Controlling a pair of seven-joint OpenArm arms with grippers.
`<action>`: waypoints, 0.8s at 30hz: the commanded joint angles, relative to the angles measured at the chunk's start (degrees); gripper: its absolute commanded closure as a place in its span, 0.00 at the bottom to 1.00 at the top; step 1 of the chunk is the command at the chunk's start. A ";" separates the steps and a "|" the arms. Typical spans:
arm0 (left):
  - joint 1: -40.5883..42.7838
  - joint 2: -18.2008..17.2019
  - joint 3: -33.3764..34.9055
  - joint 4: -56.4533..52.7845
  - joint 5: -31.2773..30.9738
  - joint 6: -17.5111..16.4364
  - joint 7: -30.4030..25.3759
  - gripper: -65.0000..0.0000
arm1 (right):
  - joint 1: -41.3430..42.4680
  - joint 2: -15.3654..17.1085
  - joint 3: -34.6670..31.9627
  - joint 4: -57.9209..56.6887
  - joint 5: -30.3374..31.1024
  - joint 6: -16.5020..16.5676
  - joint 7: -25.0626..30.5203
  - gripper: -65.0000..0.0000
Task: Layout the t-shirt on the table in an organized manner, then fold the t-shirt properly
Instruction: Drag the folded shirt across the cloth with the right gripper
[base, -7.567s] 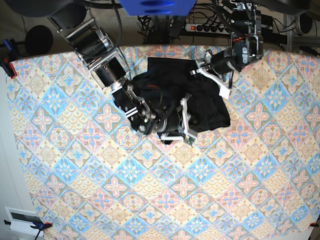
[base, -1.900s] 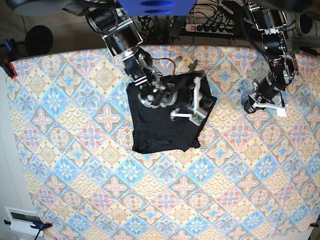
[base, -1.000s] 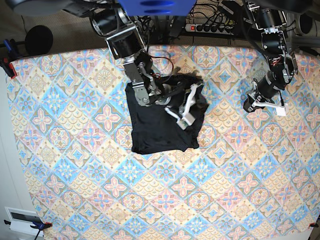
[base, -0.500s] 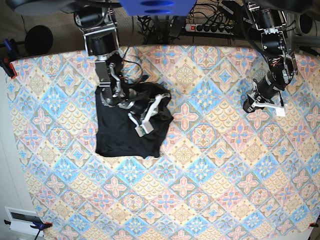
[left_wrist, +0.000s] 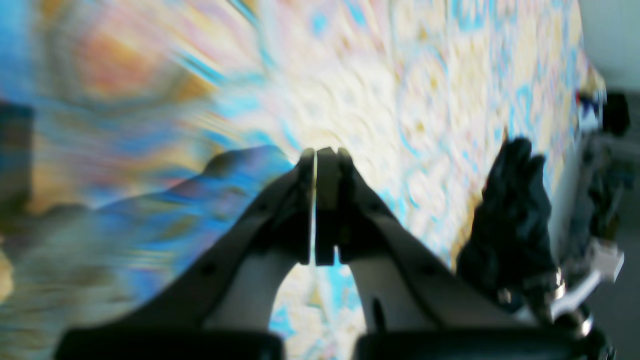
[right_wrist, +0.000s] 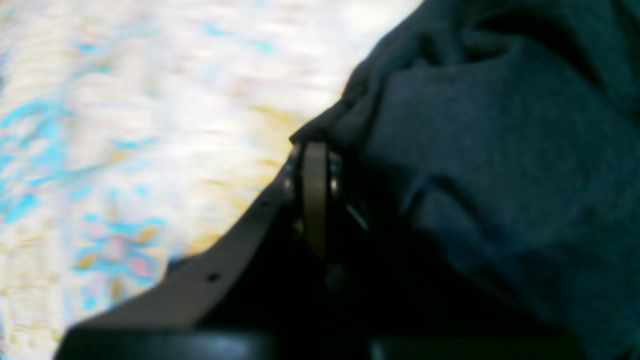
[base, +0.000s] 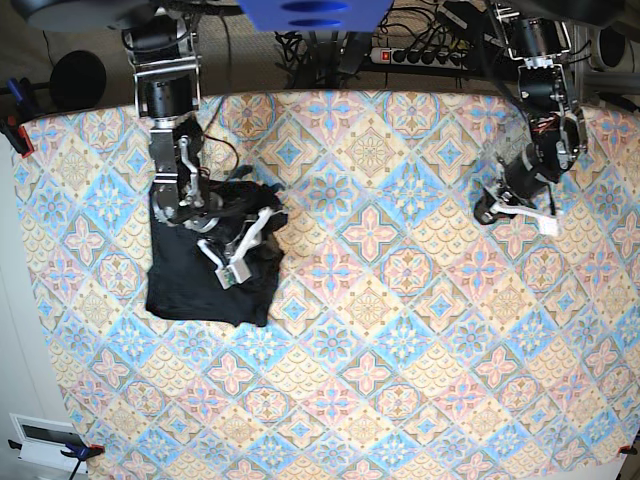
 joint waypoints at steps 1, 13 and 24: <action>-0.69 -1.03 -0.52 0.98 -0.64 -0.50 -0.81 1.00 | -0.16 1.21 0.57 0.66 -4.35 -2.33 -4.38 1.00; -1.83 -0.06 1.59 0.90 -0.37 -0.50 -0.72 1.00 | -4.03 1.39 0.39 11.91 -4.35 -2.33 -6.67 1.00; -1.83 0.12 2.56 0.90 -0.37 -0.41 -0.72 1.00 | -11.59 0.95 0.30 21.49 -4.26 -2.33 -8.25 1.00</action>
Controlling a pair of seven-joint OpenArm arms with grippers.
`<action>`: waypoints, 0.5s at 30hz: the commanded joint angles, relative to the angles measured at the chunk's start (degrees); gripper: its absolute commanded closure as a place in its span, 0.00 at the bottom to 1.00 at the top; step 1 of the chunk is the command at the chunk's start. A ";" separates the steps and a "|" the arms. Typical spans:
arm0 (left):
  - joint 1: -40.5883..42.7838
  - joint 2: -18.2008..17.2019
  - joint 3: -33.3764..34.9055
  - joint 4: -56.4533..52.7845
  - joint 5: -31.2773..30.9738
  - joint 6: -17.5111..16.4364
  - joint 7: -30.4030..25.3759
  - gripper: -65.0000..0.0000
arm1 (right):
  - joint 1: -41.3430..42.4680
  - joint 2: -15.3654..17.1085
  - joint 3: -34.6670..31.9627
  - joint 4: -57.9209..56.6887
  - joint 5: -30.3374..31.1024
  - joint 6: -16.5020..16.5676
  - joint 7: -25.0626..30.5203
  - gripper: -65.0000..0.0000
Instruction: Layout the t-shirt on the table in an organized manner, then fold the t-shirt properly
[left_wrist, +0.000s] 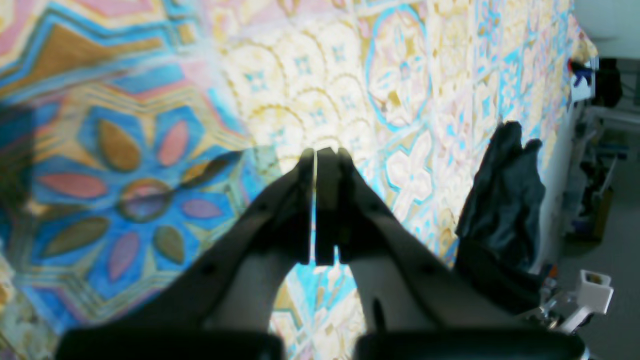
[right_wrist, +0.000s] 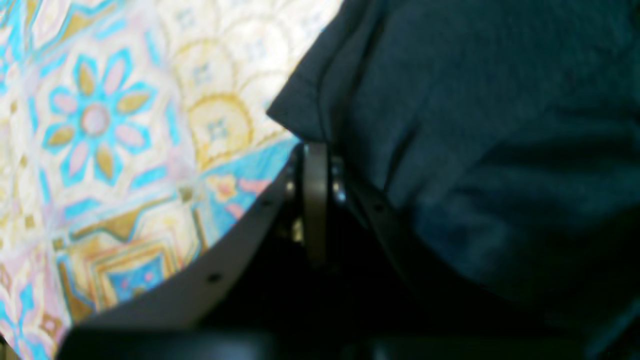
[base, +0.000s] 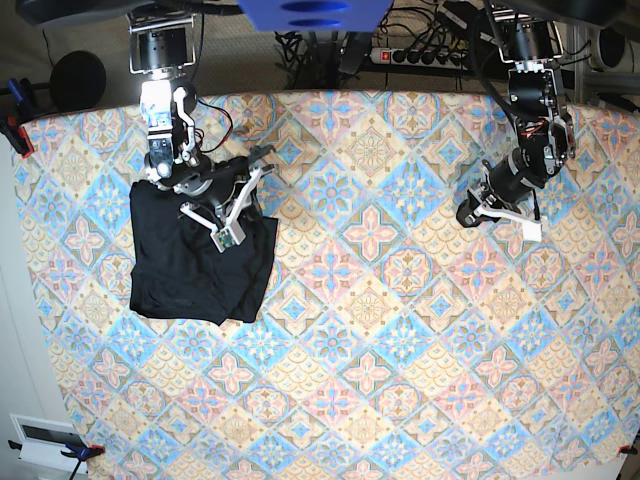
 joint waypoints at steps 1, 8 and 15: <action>-0.58 -0.65 -0.22 0.92 -0.86 -0.46 -0.48 1.00 | 0.61 0.21 0.17 1.76 0.08 0.05 0.62 1.00; -0.67 -0.91 -0.22 1.09 -0.94 -0.46 -0.48 0.99 | -0.10 0.21 0.17 9.67 0.08 0.05 1.06 1.00; 0.56 -3.29 -0.30 3.73 -0.59 -0.37 -0.48 1.00 | -4.05 -1.38 0.61 19.16 4.04 0.05 1.77 1.00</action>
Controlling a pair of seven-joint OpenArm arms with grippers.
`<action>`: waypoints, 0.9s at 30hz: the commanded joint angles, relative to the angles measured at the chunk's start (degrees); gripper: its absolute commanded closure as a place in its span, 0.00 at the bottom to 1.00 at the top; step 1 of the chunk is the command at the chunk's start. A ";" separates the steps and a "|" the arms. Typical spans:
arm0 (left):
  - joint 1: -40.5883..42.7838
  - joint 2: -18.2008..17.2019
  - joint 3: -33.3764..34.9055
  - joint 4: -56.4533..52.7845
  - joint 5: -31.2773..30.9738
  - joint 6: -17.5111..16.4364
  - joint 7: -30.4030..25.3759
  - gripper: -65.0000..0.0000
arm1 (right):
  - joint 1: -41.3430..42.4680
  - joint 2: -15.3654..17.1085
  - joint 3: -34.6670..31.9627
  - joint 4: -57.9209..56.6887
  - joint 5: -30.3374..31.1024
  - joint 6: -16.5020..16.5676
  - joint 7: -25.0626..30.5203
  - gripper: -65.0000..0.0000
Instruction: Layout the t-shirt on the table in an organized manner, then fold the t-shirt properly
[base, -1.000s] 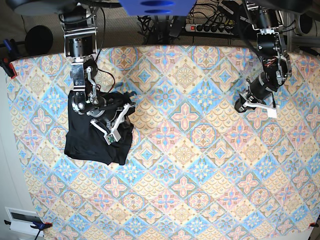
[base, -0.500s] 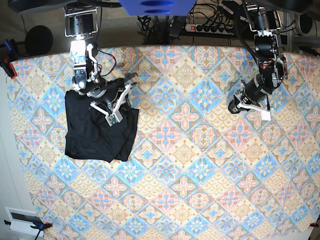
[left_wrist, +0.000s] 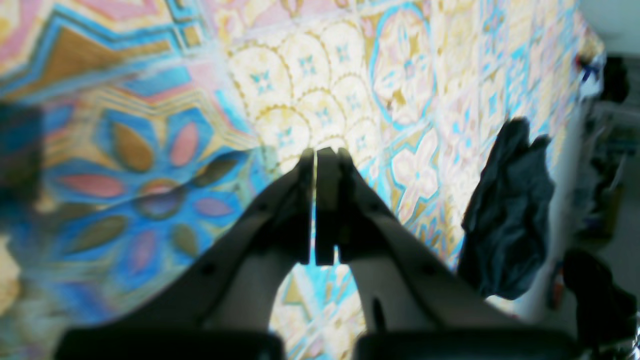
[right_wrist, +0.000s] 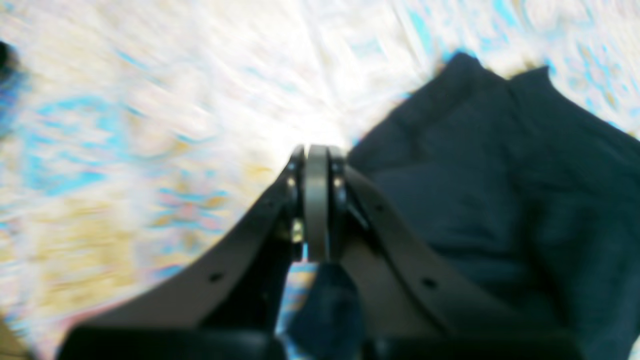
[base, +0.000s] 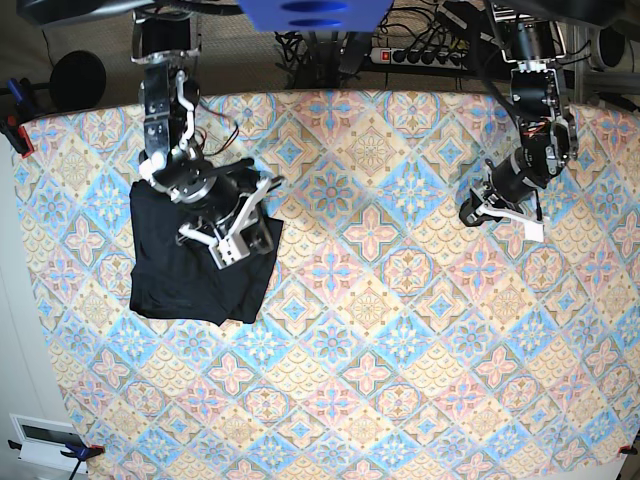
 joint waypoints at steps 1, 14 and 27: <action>0.56 -1.15 -0.66 2.64 -0.11 -0.41 -0.68 1.00 | -0.58 0.33 0.57 1.79 1.84 -0.32 0.98 1.00; 17.62 -5.37 -6.90 19.70 5.43 -0.41 -0.68 1.00 | -20.01 0.94 17.36 8.03 24.35 -0.32 0.89 1.00; 37.93 -5.19 -18.15 22.51 5.43 -0.50 -0.68 1.00 | -39.09 4.37 35.12 7.77 34.46 -0.32 0.63 1.00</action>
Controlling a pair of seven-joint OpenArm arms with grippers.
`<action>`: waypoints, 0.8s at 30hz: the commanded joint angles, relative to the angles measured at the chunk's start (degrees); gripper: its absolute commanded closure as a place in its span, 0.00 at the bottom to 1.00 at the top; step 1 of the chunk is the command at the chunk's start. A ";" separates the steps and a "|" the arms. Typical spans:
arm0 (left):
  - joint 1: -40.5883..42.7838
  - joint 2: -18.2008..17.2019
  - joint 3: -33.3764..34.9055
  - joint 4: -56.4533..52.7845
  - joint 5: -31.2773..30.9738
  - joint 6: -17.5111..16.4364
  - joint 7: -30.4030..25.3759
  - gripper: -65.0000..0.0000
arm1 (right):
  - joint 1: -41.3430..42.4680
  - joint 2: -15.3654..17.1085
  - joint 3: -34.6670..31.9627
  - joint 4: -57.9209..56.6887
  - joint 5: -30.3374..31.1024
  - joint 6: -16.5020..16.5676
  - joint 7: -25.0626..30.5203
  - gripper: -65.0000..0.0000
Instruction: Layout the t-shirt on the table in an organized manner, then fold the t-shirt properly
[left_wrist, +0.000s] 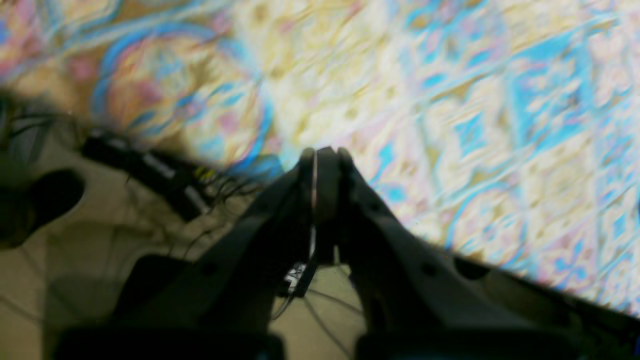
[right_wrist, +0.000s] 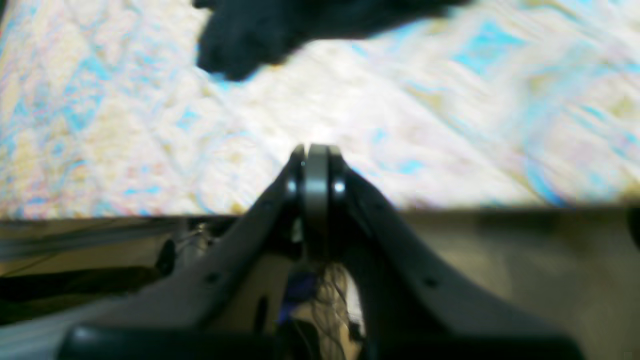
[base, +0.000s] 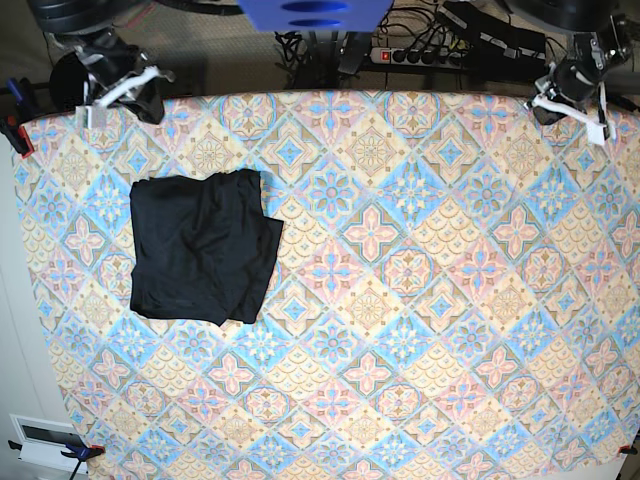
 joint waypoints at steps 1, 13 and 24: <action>2.37 -0.60 -0.58 0.74 -0.38 -0.28 -0.31 1.00 | -1.50 0.31 1.29 0.60 0.67 0.62 0.43 1.00; 8.96 -0.42 0.57 -13.32 2.61 -0.37 -0.57 1.00 | -6.77 0.31 -3.99 -6.87 -23.07 0.62 0.69 1.00; -1.50 -0.69 30.37 -42.16 20.72 -0.46 -30.20 1.00 | 3.60 0.39 -14.89 -31.84 -27.11 0.62 1.05 1.00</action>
